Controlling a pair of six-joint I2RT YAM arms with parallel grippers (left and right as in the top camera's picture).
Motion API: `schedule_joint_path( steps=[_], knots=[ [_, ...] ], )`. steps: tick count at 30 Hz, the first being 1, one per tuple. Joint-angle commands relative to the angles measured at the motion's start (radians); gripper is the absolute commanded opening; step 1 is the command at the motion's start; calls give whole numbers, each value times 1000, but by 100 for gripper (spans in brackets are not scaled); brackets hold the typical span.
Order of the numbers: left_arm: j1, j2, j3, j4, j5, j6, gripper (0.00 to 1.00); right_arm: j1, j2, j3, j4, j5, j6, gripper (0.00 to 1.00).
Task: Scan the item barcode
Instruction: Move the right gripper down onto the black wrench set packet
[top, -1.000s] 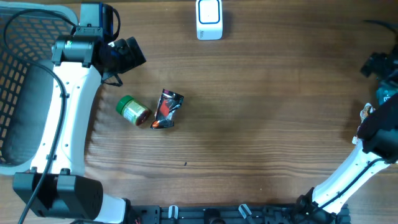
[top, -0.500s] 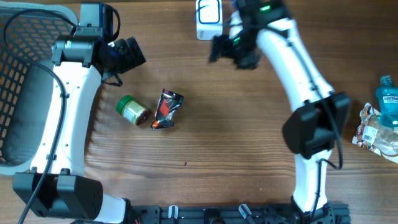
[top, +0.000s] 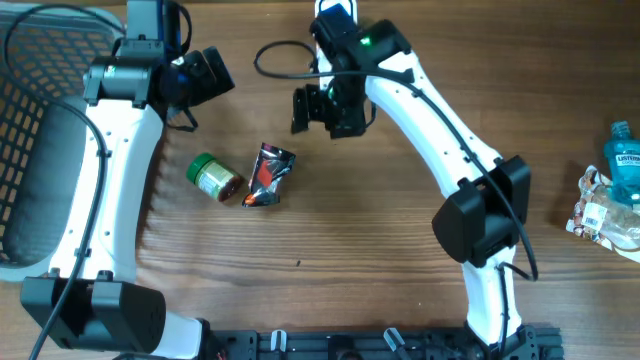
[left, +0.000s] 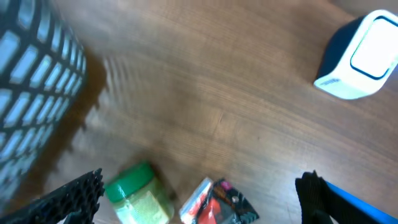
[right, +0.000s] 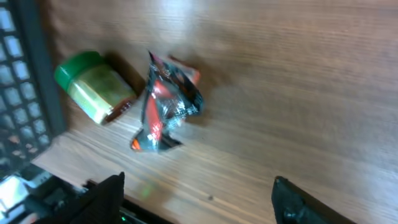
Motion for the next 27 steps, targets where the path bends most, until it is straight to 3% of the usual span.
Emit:
schedule_joint_path(
  steps=[1,4,9,15,21,27],
  knots=[
    [32,-6,42,23,97,236,100,-17,-15,-7,64,-154,-29,79],
    [58,-6,168,-47,95,324,100,-10,-13,-7,76,-225,-18,79],
    [188,-6,418,-228,61,343,100,14,-12,-132,138,-240,25,79],
    [290,-11,426,-267,63,387,100,39,-12,-372,306,-332,94,71],
    [301,-11,426,-268,66,386,100,110,-12,-377,454,-329,184,70],
    [301,-11,426,-268,65,387,100,117,-12,-377,458,-304,216,70]
  ],
)
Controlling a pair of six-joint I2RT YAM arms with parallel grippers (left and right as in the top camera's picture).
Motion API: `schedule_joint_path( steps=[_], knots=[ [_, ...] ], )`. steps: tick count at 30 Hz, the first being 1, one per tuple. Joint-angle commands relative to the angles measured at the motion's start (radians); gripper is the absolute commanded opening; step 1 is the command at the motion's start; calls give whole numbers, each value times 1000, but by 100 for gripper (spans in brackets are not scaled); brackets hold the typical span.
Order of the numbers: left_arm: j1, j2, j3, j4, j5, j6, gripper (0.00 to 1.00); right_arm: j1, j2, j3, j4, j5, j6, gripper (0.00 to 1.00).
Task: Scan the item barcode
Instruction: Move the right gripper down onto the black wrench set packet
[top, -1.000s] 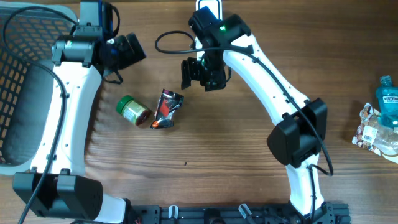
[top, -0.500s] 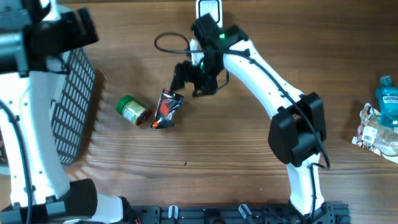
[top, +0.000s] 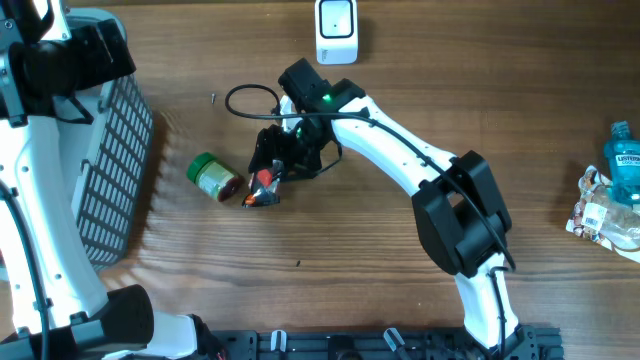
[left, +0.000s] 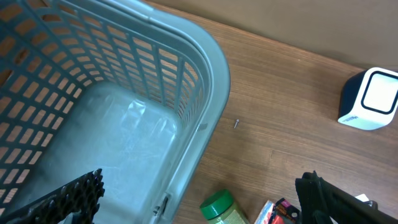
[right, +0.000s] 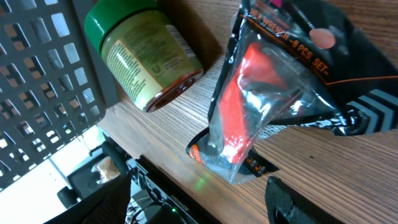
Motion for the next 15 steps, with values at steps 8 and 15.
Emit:
schedule_joint_path(
  steps=[8,15],
  knots=[
    [3,-3,11,-7,5,19,100,-6,-11,0,2,17,73,70],
    [3,-3,11,-7,5,19,100,-5,-11,0,27,16,-18,70]
  ],
)
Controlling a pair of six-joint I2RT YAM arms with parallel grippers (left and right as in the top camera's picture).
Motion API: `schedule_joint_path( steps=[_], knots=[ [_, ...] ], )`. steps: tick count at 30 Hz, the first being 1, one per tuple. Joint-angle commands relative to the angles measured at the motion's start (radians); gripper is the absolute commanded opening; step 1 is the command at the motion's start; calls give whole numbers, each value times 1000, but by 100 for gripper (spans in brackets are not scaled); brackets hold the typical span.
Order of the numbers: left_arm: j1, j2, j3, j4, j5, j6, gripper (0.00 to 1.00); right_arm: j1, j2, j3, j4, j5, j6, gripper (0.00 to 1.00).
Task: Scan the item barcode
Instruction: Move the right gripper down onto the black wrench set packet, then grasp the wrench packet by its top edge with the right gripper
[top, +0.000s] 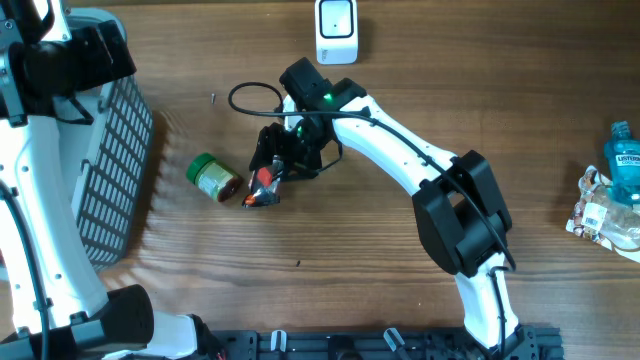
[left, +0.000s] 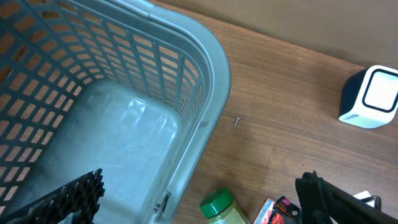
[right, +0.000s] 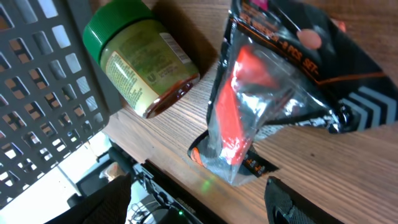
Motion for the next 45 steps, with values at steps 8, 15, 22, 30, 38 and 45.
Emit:
schedule_joint_path(
  steps=[8,15,22,30,38,45],
  knots=[
    [3,-3,11,0,5,19,100,-3,-11,0,21,-55,-386,70],
    [3,-3,11,0,5,19,100,-3,-11,0,23,-55,-399,70],
    [3,-3,11,0,5,19,100,-3,-11,0,24,-55,-395,70],
    [3,-3,11,0,5,19,100,-3,-11,0,18,-55,-343,70],
    [3,-3,11,0,5,19,100,-3,-11,0,10,-29,-113,69],
    [3,-3,11,0,5,19,100,-3,-11,0,-9,44,80,66]
  ],
)
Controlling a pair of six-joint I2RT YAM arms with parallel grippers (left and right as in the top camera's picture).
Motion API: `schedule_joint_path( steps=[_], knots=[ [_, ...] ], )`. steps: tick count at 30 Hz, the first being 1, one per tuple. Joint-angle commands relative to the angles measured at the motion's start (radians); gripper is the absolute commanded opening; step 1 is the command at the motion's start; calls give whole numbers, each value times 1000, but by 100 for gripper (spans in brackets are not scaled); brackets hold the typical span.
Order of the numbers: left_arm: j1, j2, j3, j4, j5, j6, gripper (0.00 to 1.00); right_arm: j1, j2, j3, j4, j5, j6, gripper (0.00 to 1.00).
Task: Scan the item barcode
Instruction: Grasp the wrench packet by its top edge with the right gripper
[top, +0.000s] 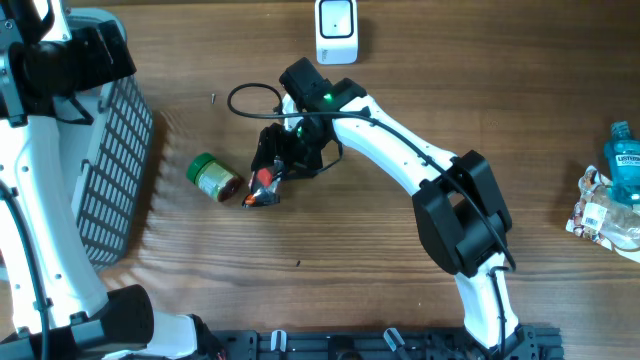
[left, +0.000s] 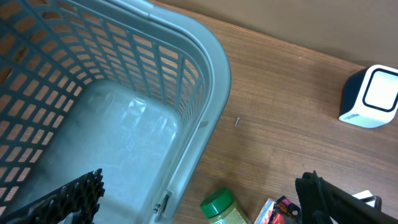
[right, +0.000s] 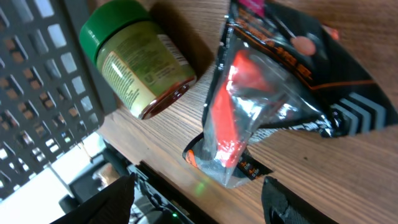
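A crumpled black, red and clear snack packet (top: 266, 186) (right: 273, 106) lies on the wooden table left of centre. My right gripper (top: 285, 158) (right: 196, 202) hangs low over it, open, a finger on each side, not touching it as far as shows. A green-lidded jar (top: 213, 176) (right: 137, 59) (left: 222, 209) lies on its side just left of the packet. The white scanner (top: 336, 20) (left: 372, 94) stands at the far edge. My left gripper (left: 199, 202) is open, high over the grey basket (top: 105, 150) (left: 106, 99), far from the packet.
The basket fills the left edge of the table. At the right edge lie a blue mouthwash bottle (top: 622, 160) and a clear crinkled wrapper (top: 598, 210). A black cable (top: 245, 100) loops behind the right wrist.
My right wrist has shifted very slightly over the packet, which sits a touch lower-left in its view. The left arm, jar and packet have not moved.
First my right gripper hung high near the scanner and my left gripper was over the table right of the basket. Then the right gripper was down over the packet, open, and the left gripper stood over the basket. Both have stayed there since.
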Motion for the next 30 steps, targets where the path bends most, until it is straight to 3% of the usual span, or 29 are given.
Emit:
schedule_joint_path(
  steps=[1,12,21,30],
  knots=[
    [3,-3,11,0,5,16,100,-2,-11,0,-3,24,80,66],
    [3,-3,11,0,5,16,100,14,-11,-3,-31,137,228,64],
    [3,-2,11,0,5,16,100,90,-11,-3,29,245,462,59],
    [3,-2,11,0,5,16,100,90,-11,-3,50,313,469,58]
  ],
)
